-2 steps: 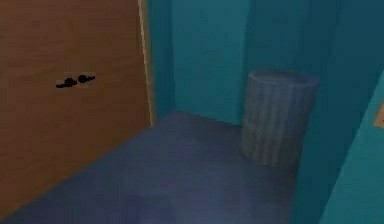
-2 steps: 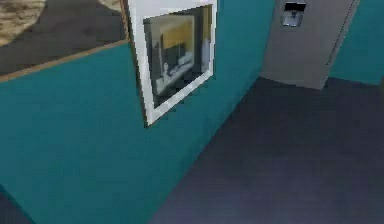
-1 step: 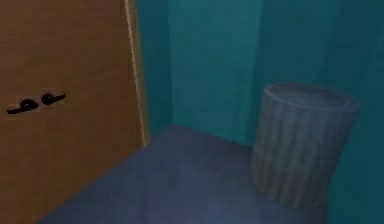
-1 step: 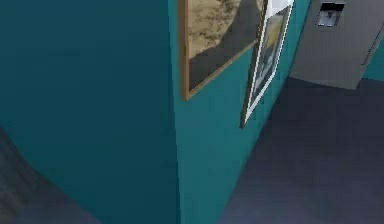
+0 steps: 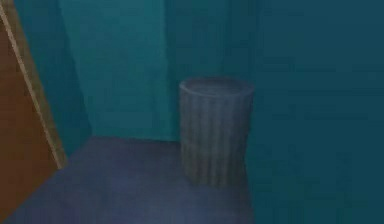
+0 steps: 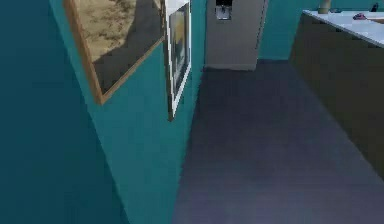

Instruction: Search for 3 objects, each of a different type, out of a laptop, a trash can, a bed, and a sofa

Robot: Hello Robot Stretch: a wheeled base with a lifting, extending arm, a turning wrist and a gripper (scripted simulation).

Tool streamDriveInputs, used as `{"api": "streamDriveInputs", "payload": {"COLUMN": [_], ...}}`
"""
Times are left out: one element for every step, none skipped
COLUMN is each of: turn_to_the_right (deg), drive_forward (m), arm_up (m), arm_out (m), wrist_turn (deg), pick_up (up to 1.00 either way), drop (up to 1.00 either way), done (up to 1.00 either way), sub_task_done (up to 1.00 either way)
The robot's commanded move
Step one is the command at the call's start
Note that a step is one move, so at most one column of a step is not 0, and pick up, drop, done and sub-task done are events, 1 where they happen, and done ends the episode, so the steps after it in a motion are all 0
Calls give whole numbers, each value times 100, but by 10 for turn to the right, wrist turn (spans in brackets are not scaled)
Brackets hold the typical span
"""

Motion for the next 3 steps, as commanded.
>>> {"api": "streamDriveInputs", "payload": {"turn_to_the_right": [0,90,0], "drive_forward": [70,0,0], "arm_up": [0,0,0], "arm_out": [0,0,0], "wrist_turn": [0,0,0], "pick_up": [0,0,0], "drop": [0,0,0], "done": [0,0,100], "sub_task_done": [0,0,0]}}
